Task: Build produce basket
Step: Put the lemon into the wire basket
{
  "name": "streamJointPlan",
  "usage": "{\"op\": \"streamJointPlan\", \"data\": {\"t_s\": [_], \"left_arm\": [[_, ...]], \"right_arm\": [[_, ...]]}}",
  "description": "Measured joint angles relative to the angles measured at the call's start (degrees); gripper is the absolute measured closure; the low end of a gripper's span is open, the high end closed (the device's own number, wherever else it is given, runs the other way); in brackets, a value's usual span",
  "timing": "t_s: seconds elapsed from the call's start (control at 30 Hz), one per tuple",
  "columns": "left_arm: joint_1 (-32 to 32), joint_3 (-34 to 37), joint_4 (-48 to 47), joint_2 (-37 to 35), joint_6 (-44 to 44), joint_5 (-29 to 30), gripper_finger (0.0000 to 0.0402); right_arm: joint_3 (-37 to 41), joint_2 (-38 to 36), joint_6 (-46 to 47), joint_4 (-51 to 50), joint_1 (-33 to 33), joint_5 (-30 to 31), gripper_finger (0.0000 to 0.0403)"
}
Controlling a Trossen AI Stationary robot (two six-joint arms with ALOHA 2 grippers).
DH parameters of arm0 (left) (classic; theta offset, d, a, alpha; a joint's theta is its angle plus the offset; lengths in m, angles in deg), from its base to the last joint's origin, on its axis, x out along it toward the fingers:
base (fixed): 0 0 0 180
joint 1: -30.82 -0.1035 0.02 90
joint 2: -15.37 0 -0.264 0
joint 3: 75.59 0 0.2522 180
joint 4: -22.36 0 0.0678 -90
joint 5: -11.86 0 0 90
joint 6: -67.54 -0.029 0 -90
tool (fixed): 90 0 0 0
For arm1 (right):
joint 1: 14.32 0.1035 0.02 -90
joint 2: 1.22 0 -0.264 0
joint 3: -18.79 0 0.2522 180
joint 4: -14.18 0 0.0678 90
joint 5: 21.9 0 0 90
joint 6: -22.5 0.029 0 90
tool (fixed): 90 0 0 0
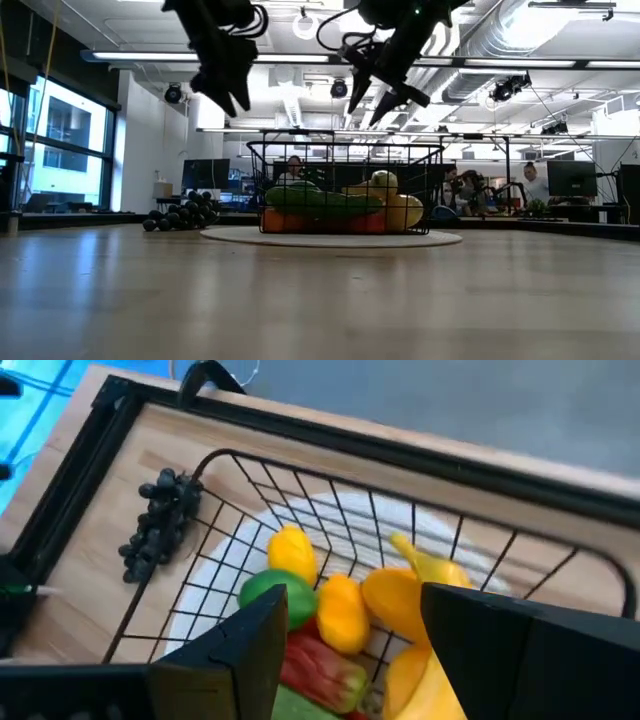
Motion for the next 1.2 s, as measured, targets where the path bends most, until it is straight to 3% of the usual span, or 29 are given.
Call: {"op": "streamJointPlan", "data": {"t_s": [0.27,0.5,0.67,0.87,1.2], "left_arm": [[4.2,0.23,-12.51,-3.95,12.21,0.0,0.0126],[14.91,0.26,-22.69,-5.63,22.45,-0.1,0.0126],[24.6,0.28,-24.34,-6.13,29.75,-0.75,0.0126],[35.62,0.28,-24.86,-6.11,38.04,-7.15,0.0126],[50.02,0.28,-24.12,-5.66,48.28,-7.23,0.0126]], "right_arm": [[-4.07,0.0,-9.23,-5.11,-2.79,-6.4,0.0192],[-5.99,0.0,-15.92,-9.8,-3.02,-6.05,0.0192],[-5.99,0.0,-18.25,-11.4,-3.02,-5.98,0.0192],[-5.99,0.0,-22.33,-13.29,-2.58,-5.94,0.0192],[-5.94,0.0,-24.28,-15.58,-1.79,-5.95,0.0192]]}}
